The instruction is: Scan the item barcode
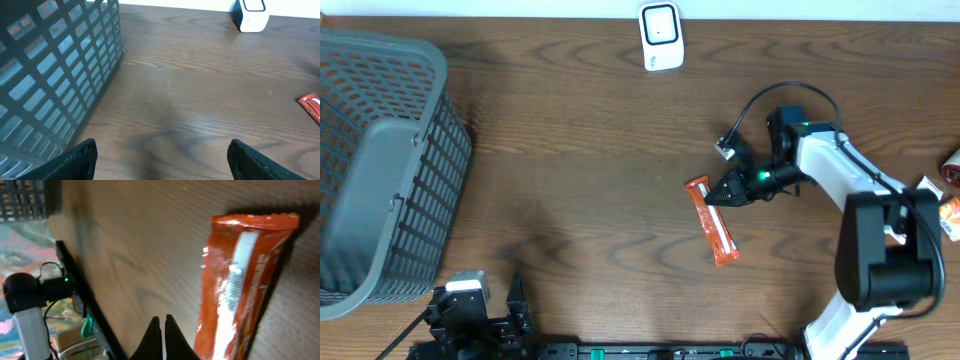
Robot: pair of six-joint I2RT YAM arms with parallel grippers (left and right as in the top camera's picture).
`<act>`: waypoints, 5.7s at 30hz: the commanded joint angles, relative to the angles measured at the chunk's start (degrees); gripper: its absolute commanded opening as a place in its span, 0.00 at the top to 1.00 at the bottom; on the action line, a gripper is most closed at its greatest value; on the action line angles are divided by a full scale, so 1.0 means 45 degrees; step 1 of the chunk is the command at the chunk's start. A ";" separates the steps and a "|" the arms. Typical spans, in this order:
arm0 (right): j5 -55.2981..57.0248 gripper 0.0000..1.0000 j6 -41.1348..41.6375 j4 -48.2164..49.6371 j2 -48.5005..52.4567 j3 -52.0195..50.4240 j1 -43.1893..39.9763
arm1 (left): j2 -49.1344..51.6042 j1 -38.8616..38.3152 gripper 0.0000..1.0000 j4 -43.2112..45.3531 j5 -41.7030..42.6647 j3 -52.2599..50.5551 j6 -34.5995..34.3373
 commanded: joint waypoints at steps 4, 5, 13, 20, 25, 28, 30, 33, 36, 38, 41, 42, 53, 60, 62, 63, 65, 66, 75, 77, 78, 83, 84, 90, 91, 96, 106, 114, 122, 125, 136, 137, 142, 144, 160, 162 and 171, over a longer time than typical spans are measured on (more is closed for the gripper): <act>0.0068 0.99 -0.0087 0.0160 0.1268 -0.0034 -0.0034 | -0.0078 -0.0044 0.16 -0.0010 0.0078 0.0034 -0.0010; 0.0092 0.99 -0.0073 0.0126 0.1501 -0.0034 -0.0034 | -0.0078 -0.0044 0.16 -0.0010 0.0078 0.0034 -0.0010; 0.0146 0.75 -0.0971 -0.1200 0.1477 -0.0029 -0.0039 | -0.0078 -0.0044 0.16 -0.0010 0.0078 0.0034 -0.0010; 0.0185 0.01 -0.1127 -0.2705 -0.0481 -0.0029 -0.0039 | -0.0078 -0.0044 0.16 -0.0010 0.0078 0.0034 -0.0010; 0.1141 0.01 -0.0942 -0.3580 -0.1938 -0.0034 -0.0029 | -0.0078 -0.0044 0.16 -0.0010 0.0078 0.0034 -0.0010; 0.2375 0.01 0.0058 -0.3347 -0.2268 -0.0044 0.0010 | -0.0078 -0.0044 0.16 -0.0010 0.0078 0.0034 -0.0010; 0.3541 0.01 0.0816 -0.3070 -0.2234 -0.0102 0.0058 | -0.0078 -0.0044 0.16 -0.0010 0.0078 0.0034 -0.0010; 0.5406 0.01 0.2429 -0.2380 -0.2215 -0.0500 0.0068 | -0.0078 -0.0044 0.16 -0.0010 0.0078 0.0034 -0.0010; 0.5474 0.01 0.2594 -0.1506 -0.2215 -0.1336 0.0068 | -0.0078 -0.0044 0.16 -0.0010 0.0078 0.0034 -0.0010; 0.5343 0.01 0.2599 -0.0865 -0.2215 -0.1870 0.0068 | -0.0078 -0.0044 0.16 -0.0010 0.0078 0.0034 -0.0010; 0.4828 0.01 0.2599 0.0034 -0.2215 -0.2579 0.0073 | -0.0078 -0.0044 0.16 -0.0010 0.0078 0.0034 -0.0010; 0.4721 0.01 0.2599 0.0243 -0.2215 -0.2793 0.0073 | -0.0078 -0.0044 0.16 -0.0010 0.0078 0.0034 -0.0010; 0.5061 0.01 0.3478 0.1831 -0.2103 -0.4109 0.0374 | -0.0078 -0.0044 0.16 -0.0010 0.0078 0.0034 -0.0010; 0.5304 0.01 0.3604 0.2215 -0.2045 -0.4114 0.0782 | -0.0078 -0.0044 0.16 -0.0010 0.0078 0.0034 -0.0010; 0.5348 0.01 0.3599 0.2375 -0.1943 -0.4114 0.0991 | -0.0078 -0.0044 0.16 -0.0010 0.0078 0.0034 -0.0010; 0.5348 0.01 0.3604 0.2482 -0.1860 -0.4114 0.1088 | -0.0078 -0.0044 0.16 -0.0010 0.0078 0.0034 -0.0010; 0.5348 0.01 0.3696 0.2662 -0.1661 -0.4114 0.1321 | -0.0078 -0.0044 0.16 -0.0010 0.0078 0.0034 -0.0010; 0.5343 0.01 0.3696 0.2725 -0.1515 -0.4114 0.1443 | -0.0078 -0.0044 0.16 -0.0010 0.0078 0.0034 -0.0010; 0.5965 0.54 0.3691 0.2652 -0.0243 -0.4124 0.1880 | -0.0078 -0.0044 0.16 -0.0010 0.0078 0.0034 -0.0010; 0.6173 0.73 0.3687 0.2642 -0.0233 -0.4221 0.1880 | -0.0078 -0.0044 0.16 -0.0010 0.0078 0.0034 -0.0010; 0.6261 0.81 0.3687 0.2642 -0.0233 -0.4250 0.1880 | -0.0078 -0.0044 0.16 -0.0010 0.0078 0.0034 -0.0010; 0.6329 0.99 0.3706 0.3138 -0.0233 -0.4371 0.1880 | -0.0078 -0.0044 0.16 -0.0010 0.0078 0.0034 -0.0010; 0.6334 0.98 0.3750 0.3177 -0.0233 -0.4371 0.1880 | -0.0078 -0.0044 0.16 -0.0010 0.0078 0.0034 -0.0010; 0.6334 0.99 0.3925 0.3104 -0.0325 -0.4250 0.1870 | -0.0078 -0.0044 0.16 -0.0010 0.0078 0.0034 -0.0010; 0.6334 0.99 0.3920 0.2982 -0.0389 -0.4158 0.1870 | -0.0078 -0.0044 0.16 -0.0010 0.0078 0.0034 -0.0010; 0.5503 0.99 0.2608 0.1287 -0.1987 -0.3215 0.1904 | -0.0078 -0.0044 0.16 -0.0010 0.0078 0.0034 -0.0010; 0.5430 0.99 0.2016 0.0869 -0.5484 -0.3011 0.1904 | -0.0078 -0.0044 0.16 -0.0010 0.0078 0.0034 -0.0010; 0.5814 0.27 0.2302 0.0651 -0.4881 -0.3094 0.1904 | -0.0078 -0.0044 0.16 -0.0010 0.0078 0.0034 -0.0010; 0.5814 0.01 0.2302 0.0748 -0.4687 -0.3152 0.1909 | -0.0078 -0.0044 0.16 -0.0010 0.0078 0.0034 -0.0010; 0.5819 0.01 0.2404 0.1141 -0.4687 -0.3585 0.1987 | -0.0078 -0.0044 0.16 -0.0010 0.0078 0.0034 -0.0010; 0.5829 0.01 0.4318 0.3701 -0.4677 -0.6130 0.2599 | -0.0078 -0.0044 0.16 -0.0010 0.0078 0.0034 -0.0010; 0.5872 0.01 0.4546 0.3929 -0.4677 -0.6251 0.2599 | -0.0078 -0.0044 0.16 -0.0010 0.0078 0.0034 -0.0010; 0.6067 0.02 0.5081 0.4775 -0.4677 -0.6659 0.2599 | -0.0078 -0.0044 0.16 -0.0005 0.0078 0.0034 -0.0010; 0.6309 0.06 0.5168 0.4794 -0.4663 -0.6679 0.2599 | -0.0078 -0.0044 0.16 -0.0010 0.0078 0.0034 -0.0010; 0.6834 0.21 0.4983 0.5260 -0.3128 -0.6679 0.3759 | -0.0078 -0.0044 0.16 -0.0010 0.0078 0.0034 -0.0010; 0.6999 0.20 0.5027 0.5265 -0.2948 -0.6674 0.3842 | -0.0078 -0.0044 0.16 -0.0010 0.0078 0.0034 -0.0010; 0.7587 0.21 0.5153 0.4624 -0.2783 -0.6674 0.3847 | -0.0078 -0.0044 0.16 -0.0010 0.0078 0.0034 -0.0010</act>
